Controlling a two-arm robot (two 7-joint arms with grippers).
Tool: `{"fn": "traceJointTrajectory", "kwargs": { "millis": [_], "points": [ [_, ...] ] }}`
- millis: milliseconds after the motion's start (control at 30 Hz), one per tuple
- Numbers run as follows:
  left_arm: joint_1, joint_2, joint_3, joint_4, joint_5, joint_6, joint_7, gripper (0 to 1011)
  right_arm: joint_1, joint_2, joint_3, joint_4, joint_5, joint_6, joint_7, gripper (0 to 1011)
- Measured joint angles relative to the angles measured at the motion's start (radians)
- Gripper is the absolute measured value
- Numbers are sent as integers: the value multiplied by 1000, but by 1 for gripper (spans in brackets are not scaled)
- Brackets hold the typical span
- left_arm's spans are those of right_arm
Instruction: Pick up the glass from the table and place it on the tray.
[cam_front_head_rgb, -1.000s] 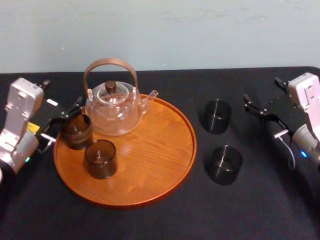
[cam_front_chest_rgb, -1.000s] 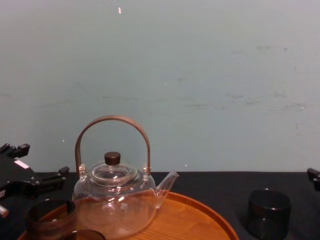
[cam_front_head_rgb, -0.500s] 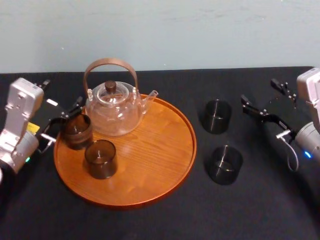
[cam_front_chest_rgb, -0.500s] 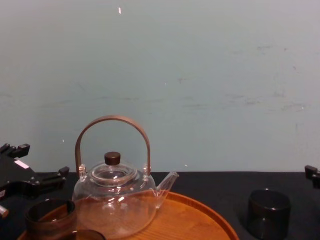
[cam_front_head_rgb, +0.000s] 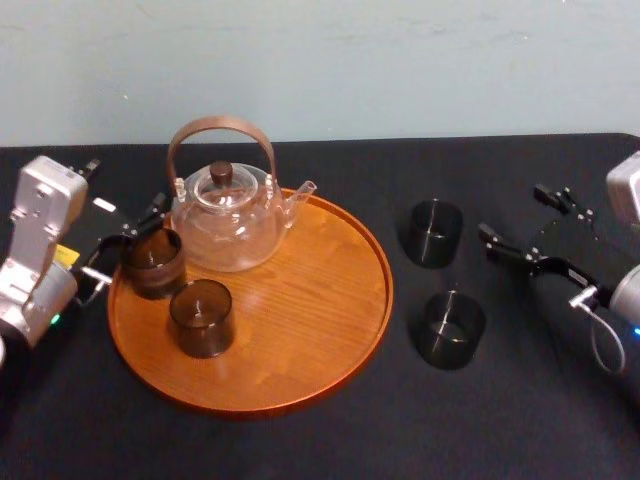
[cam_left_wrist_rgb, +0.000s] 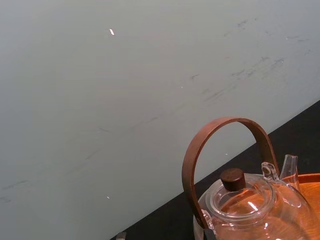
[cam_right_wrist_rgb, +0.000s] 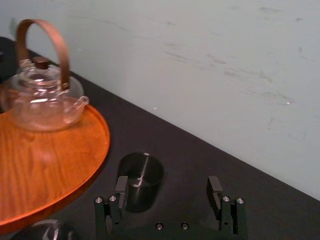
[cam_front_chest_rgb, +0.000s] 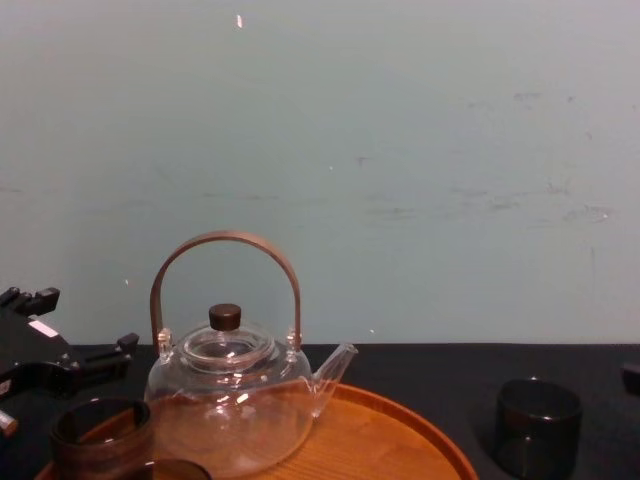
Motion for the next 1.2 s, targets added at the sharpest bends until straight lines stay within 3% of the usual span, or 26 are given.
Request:
{"fn": "traceJointTrajectory", "kwargs": {
  "millis": [567, 1200],
  "points": [
    [0, 0, 0, 0, 0, 0, 0, 1001, -116, 111, 57, -70, 25, -71, 195, 1002],
    [0, 0, 0, 0, 0, 0, 0, 1001, -179, 162, 88, -102, 28, -99, 347, 1002]
  ]
}}
